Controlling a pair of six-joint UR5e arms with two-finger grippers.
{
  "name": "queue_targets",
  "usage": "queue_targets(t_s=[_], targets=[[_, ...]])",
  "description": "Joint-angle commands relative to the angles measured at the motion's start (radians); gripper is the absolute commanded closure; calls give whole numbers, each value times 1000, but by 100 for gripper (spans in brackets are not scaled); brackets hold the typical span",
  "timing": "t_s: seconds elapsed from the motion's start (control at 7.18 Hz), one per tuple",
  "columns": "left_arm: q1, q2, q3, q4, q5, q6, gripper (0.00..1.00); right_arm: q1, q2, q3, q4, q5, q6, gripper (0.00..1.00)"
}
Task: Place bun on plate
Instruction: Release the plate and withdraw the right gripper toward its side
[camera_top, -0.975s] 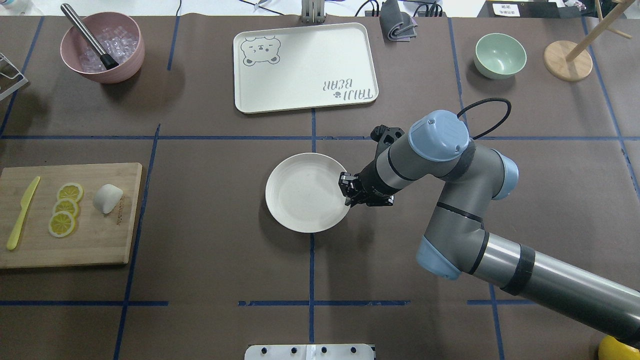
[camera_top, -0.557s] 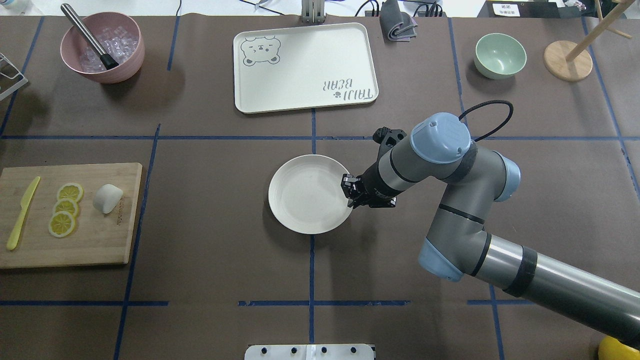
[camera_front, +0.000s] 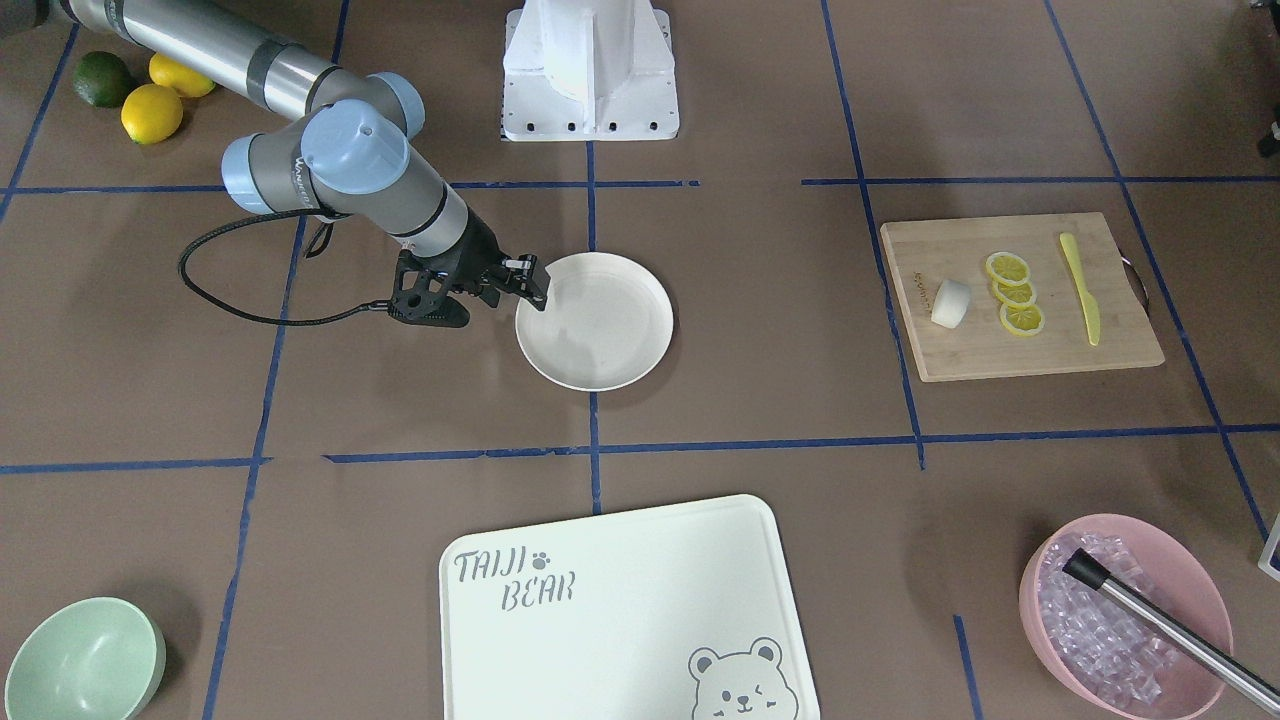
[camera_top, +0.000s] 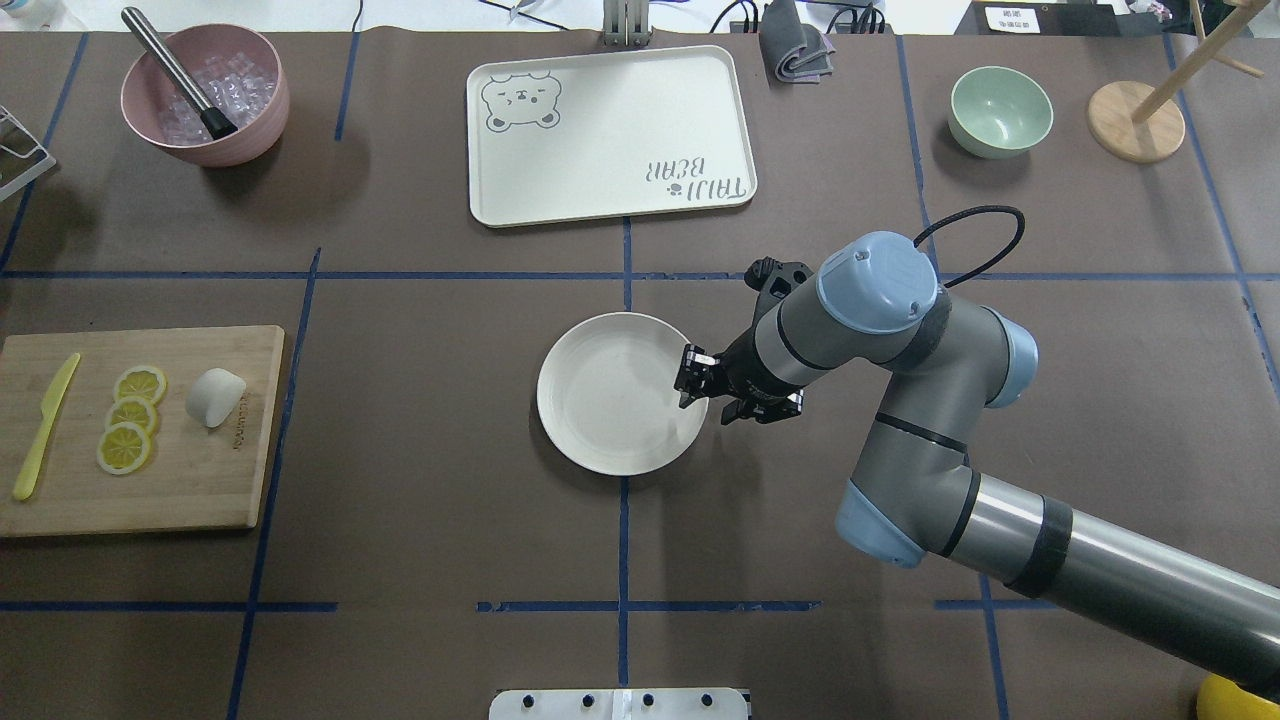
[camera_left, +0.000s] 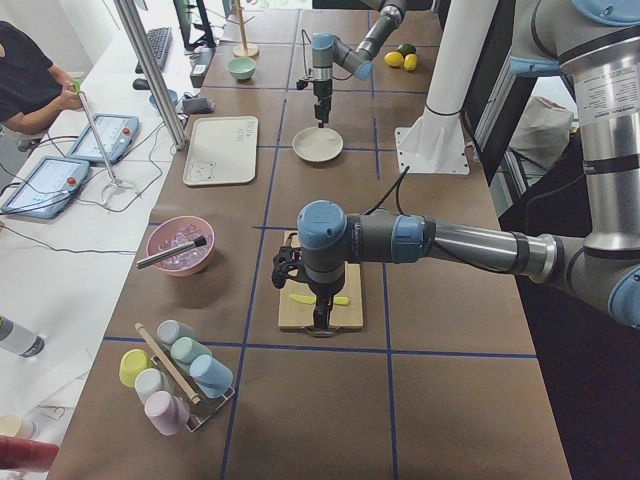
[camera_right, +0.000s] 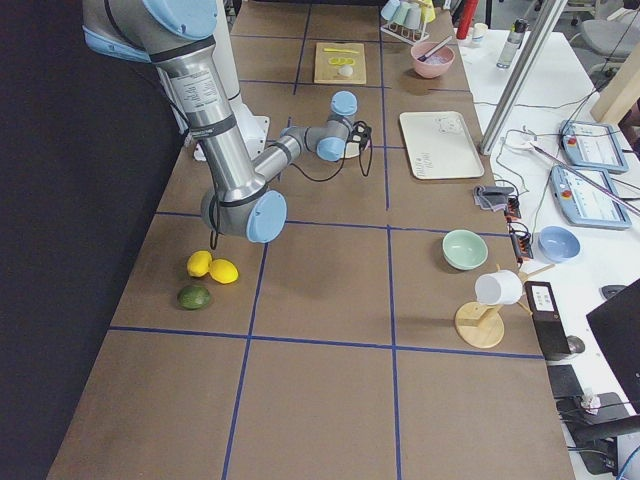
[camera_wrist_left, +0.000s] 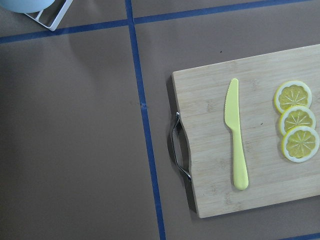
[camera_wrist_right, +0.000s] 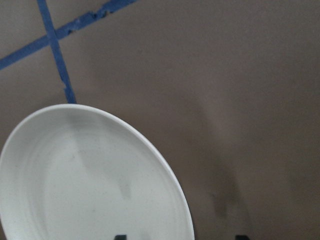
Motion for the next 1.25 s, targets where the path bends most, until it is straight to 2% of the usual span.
queue_targets(t_s=[0.0,0.14,0.28,0.42,0.7,0.84,1.11], targets=[[1,-9,64,-145,-14,-16,0,133,-60,122,-74,104,-6,0],[4,-14,63,-155,-25,-99,0,236,-66,176,-155,184,-14,0],[33,-24,48,-182,-23,-122,0,323,-128,225,-182,246,-40,0],[114,-26,40,-235,-19,-127,0,417,-225,259,-182,304,-148,0],[272,-58,49,-395,-11,-223,0,514,-449,310,-182,315,-471,0],[343,-119,49,-403,39,-231,0,554,-522,311,-182,317,-602,0],[473,-188,68,-405,99,-239,0,565,-584,310,-182,312,-676,0]])
